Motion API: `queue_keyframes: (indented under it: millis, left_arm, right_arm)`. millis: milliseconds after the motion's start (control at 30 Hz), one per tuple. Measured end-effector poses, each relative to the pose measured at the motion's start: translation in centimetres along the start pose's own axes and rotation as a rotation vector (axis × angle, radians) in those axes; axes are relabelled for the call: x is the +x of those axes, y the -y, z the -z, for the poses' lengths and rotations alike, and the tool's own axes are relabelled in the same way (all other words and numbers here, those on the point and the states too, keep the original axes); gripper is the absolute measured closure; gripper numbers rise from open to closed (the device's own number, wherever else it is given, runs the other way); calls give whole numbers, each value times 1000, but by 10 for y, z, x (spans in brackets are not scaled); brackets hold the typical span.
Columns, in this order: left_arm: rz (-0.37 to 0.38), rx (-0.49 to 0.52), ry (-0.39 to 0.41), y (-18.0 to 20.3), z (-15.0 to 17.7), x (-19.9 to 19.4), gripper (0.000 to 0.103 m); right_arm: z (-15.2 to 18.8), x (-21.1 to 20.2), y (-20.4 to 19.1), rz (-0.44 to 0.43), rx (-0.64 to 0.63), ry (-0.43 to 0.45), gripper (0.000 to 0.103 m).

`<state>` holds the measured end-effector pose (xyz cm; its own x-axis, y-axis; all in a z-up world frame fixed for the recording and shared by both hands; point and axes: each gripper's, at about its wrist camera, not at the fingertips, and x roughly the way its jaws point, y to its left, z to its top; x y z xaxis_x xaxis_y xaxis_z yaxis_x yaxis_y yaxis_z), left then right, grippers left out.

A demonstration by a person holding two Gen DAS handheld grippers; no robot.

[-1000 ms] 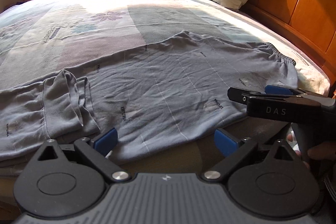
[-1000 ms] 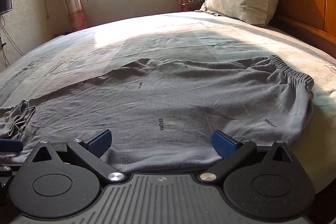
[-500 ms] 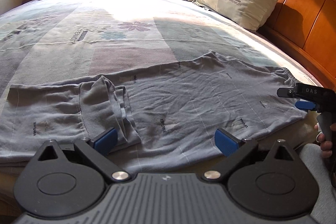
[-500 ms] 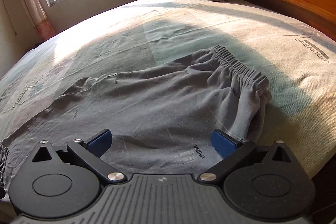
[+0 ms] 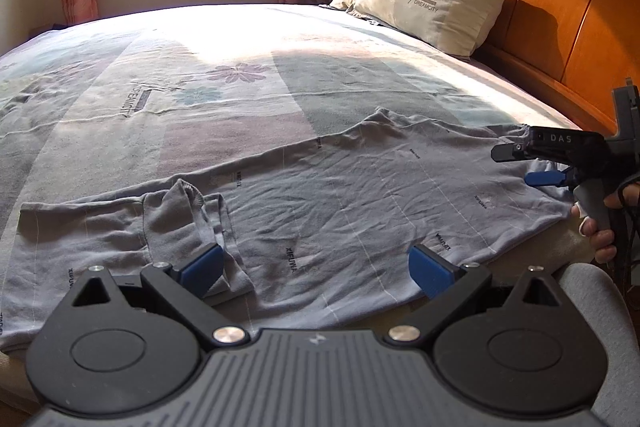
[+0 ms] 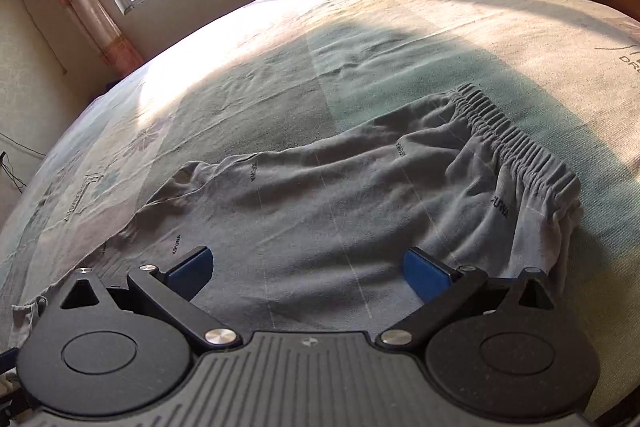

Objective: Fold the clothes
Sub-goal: 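Close the right tool on the elastic waistband edge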

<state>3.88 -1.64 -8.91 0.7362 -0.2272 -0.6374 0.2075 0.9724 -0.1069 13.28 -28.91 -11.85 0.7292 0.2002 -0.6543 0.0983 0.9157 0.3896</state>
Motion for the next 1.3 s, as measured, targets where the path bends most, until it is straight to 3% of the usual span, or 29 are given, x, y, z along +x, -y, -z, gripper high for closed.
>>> queue_keyframes:
  millis: [100, 200, 267, 433, 600, 833, 1100, 1300]
  left_arm:
    - [20, -4, -11, 3, 0, 2, 4]
    - [49, 4, -17, 8, -1, 4, 4]
    - [73, 25, -26, 15, -1, 6, 4]
    - [84, 47, -34, 22, 0, 6, 4]
    - [79, 39, -37, 21, -2, 7, 4]
    - [101, 63, -55, 33, -2, 12, 4]
    - [117, 85, -70, 44, 0, 14, 4]
    - [124, 84, -69, 46, 0, 14, 4]
  right_arm:
    - [3, -19, 8, -45, -22, 6, 0]
    - [-2, -47, 23, -105, 6, 75, 0]
    - [-7, -56, 41, -130, 67, 108, 0]
    - [0, -51, 85, -139, 250, 57, 0]
    - [6, -77, 105, -172, 380, 138, 0]
    - [8, -64, 129, -183, 517, 83, 0]
    - [-11, -35, 136, -231, 553, 91, 0]
    - [-14, -30, 134, -216, 576, 85, 0]
